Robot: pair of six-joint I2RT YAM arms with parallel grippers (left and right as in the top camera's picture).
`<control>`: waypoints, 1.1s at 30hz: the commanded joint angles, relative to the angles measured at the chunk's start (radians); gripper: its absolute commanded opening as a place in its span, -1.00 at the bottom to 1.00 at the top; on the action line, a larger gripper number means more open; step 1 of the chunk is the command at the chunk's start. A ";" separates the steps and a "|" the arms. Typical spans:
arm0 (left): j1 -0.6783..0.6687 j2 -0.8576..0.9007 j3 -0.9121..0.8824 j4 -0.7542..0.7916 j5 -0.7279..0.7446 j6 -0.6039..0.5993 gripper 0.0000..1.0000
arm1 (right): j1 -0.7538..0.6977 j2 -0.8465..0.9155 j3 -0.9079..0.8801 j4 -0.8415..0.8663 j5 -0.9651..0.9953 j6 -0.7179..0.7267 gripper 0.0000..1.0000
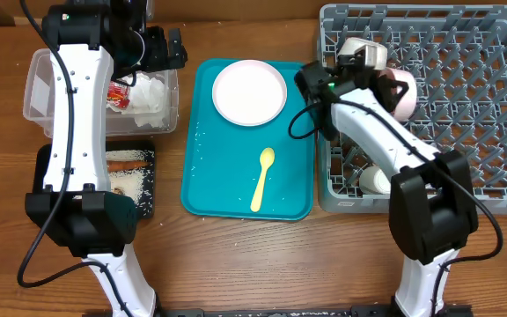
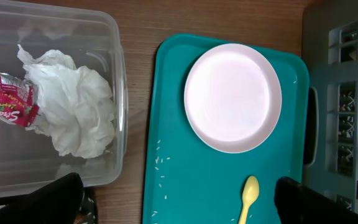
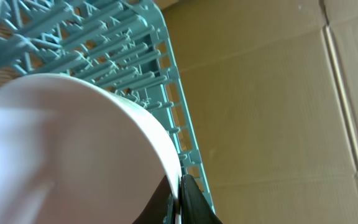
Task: Sort waste into correct bins and load items into the dishwasher
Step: 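Place the pink bowl upright in the dish rack, then move the right gripper to the pink plate and grasp its edge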
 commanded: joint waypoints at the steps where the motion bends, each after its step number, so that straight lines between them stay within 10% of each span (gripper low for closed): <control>1: -0.001 -0.004 0.016 0.001 0.002 -0.010 1.00 | 0.026 0.016 0.003 0.008 0.005 0.009 -0.83; 5: -0.001 -0.004 0.016 0.001 0.002 -0.010 1.00 | 0.031 0.016 0.003 -0.006 -0.106 0.009 -0.42; 7: -0.001 -0.004 0.016 0.001 0.002 -0.010 1.00 | 0.047 0.016 0.003 -0.006 -0.165 0.009 0.22; 13: -0.001 -0.004 0.016 0.001 0.002 -0.010 1.00 | 0.082 0.011 0.013 0.010 -0.164 0.019 0.84; 22: -0.001 -0.004 0.016 0.001 0.002 -0.010 0.99 | 0.086 -0.072 0.185 0.002 -0.344 0.028 0.97; 29: -0.001 -0.004 0.016 0.001 0.002 -0.010 1.00 | 0.088 -0.137 0.391 0.023 -1.097 0.024 0.92; 33: -0.001 -0.004 0.016 0.001 0.002 -0.010 1.00 | 0.088 -0.109 0.349 0.181 -1.434 0.045 0.54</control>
